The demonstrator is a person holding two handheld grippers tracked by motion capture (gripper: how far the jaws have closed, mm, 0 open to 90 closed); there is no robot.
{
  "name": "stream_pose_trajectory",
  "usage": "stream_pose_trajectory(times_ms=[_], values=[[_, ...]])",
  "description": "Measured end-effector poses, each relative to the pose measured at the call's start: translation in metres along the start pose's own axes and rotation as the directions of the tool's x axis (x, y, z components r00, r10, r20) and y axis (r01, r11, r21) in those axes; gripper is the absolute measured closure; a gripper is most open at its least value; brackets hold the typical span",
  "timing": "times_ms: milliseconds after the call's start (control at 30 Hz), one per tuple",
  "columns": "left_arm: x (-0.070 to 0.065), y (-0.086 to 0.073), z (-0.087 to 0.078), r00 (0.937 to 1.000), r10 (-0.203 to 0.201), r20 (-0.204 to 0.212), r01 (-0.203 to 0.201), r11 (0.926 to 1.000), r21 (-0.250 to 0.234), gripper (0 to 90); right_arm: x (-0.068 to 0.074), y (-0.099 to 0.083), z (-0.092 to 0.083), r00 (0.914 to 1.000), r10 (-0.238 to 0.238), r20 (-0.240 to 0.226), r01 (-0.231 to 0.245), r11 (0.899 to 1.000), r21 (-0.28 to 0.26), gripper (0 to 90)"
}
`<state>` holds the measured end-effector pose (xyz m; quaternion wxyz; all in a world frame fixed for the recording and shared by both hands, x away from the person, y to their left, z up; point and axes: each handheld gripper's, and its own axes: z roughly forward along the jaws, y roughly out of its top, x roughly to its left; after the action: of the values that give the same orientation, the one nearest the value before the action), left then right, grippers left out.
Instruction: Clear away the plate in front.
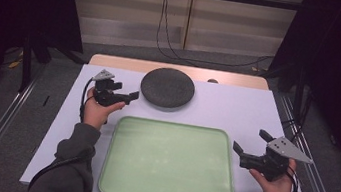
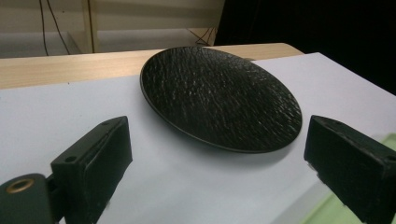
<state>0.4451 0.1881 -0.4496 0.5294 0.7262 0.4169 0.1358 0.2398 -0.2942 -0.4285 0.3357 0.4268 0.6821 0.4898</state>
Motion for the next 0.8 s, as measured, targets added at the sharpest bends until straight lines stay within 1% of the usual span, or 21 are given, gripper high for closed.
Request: stream_pose_trajectory(times_ms=[33, 100, 167, 200, 233, 267, 300, 333, 367, 433, 467, 500, 567, 600, 633, 700, 733, 800], values=[[0.001, 0.001, 0.003, 0.9999, -0.014, 0.002, 0.014, 0.9999, -0.002, 7.8, 0.000, 0.000, -0.001, 1.0000, 0.000, -0.002, 0.000, 1.000, 0.002, 2.3], [0.002, 0.002, 0.009, 0.9996, -0.028, 0.002, 0.028, 0.9996, 0.003, 8.0, 0.001, -0.001, -0.001, 0.9999, -0.009, -0.011, 0.009, 1.000, 0.003, 2.4], [0.004, 0.002, 0.014, 0.9994, -0.034, -0.009, 0.034, 0.9994, 0.005, 8.4, 0.002, -0.001, -0.002, 1.0000, -0.008, -0.003, 0.008, 1.000, 0.003, 2.5], [0.006, 0.003, 0.018, 0.9989, -0.044, -0.017, 0.044, 0.9990, 0.008, 8.6, 0.002, -0.001, -0.002, 0.9999, -0.010, -0.004, 0.010, 1.000, 0.003, 2.6], [0.006, 0.003, 0.020, 0.9987, -0.043, -0.028, 0.043, 0.9989, 0.015, 8.7, 0.002, -0.001, -0.003, 0.9999, -0.007, -0.007, 0.008, 1.000, 0.004, 2.6], [0.008, 0.004, 0.024, 0.9985, -0.047, -0.030, 0.047, 0.9988, 0.016, 9.1, 0.002, -0.001, -0.003, 1.0000, -0.006, -0.003, 0.006, 1.000, 0.003, 2.6], [0.008, 0.004, 0.024, 0.9985, -0.047, -0.030, 0.047, 0.9988, 0.016, 9.9, 0.002, -0.001, -0.004, 0.9999, -0.009, -0.005, 0.009, 1.000, 0.001, 2.7], [0.010, 0.005, 0.029, 0.9980, -0.053, -0.033, 0.054, 0.9983, 0.021, 11.0, 0.001, -0.001, -0.004, 1.0000, -0.006, -0.008, 0.006, 1.000, 0.003, 2.7], [0.011, 0.006, 0.031, 0.9979, -0.055, -0.033, 0.056, 0.9982, 0.024, 11.3, 0.001, -0.002, -0.005, 1.0000, -0.003, -0.009, 0.003, 1.000, 0.003, 2.7], [0.012, 0.008, 0.036, 0.9954, -0.086, -0.040, 0.087, 0.9960, 0.019, 11.3, 0.001, -0.002, -0.006, 1.0000, -0.004, -0.004, 0.004, 1.000, 0.000, 2.8], [0.013, 0.008, 0.038, 0.9945, -0.095, -0.045, 0.096, 0.9952, 0.017, 11.4, 0.001, -0.002, -0.007, 1.0000, -0.003, 0.000, 0.003, 1.000, 0.002, 2.8], [0.013, 0.009, 0.039, 0.9953, -0.082, -0.051, 0.083, 0.9961, 0.030, 11.6, 0.001, -0.002, -0.007, 1.0000, -0.001, -0.002, 0.001, 1.000, 0.001, 2.9], [0.013, 0.010, 0.045, 0.9954, -0.074, -0.061, 0.076, 0.9967, 0.030, 12.3, 0.001, -0.002, -0.007, 1.0000, -0.005, 0.003, 0.005, 1.000, -0.002, 3.0], [0.013, 0.010, 0.045, 0.9954, -0.074, -0.061, 0.076, 0.9967, 0.030, 13.1, 0.000, -0.002, -0.008, 1.0000, -0.002, -0.002, 0.002, 1.000, -0.003, 3.0], [0.013, 0.010, 0.049, 0.9955, -0.070, -0.064, 0.072, 0.9969, 0.032, 13.8, 0.000, -0.002, -0.008, 1.0000, 0.000, -0.002, 0.000, 1.000, -0.002, 3.1], [0.014, 0.010, 0.053, 0.9939, -0.087, -0.068, 0.090, 0.9955, 0.031, 15.5, 0.000, -0.003, -0.009, 1.0000, 0.003, -0.002, -0.003, 1.000, -0.003, 3.3], [0.015, 0.010, 0.054, 0.9936, -0.089, -0.070, 0.091, 0.9954, 0.031, 16.0, -0.001, -0.003, -0.009, 1.0000, 0.004, -0.003, -0.004, 1.000, -0.004, 3.3], [0.016, 0.011, 0.059, 0.9918, -0.093, -0.087, 0.097, 0.9946, 0.038, 17.8, -0.001, -0.003, -0.010, 1.0000, 0.008, -0.002, -0.008, 1.000, -0.004, 3.4]])
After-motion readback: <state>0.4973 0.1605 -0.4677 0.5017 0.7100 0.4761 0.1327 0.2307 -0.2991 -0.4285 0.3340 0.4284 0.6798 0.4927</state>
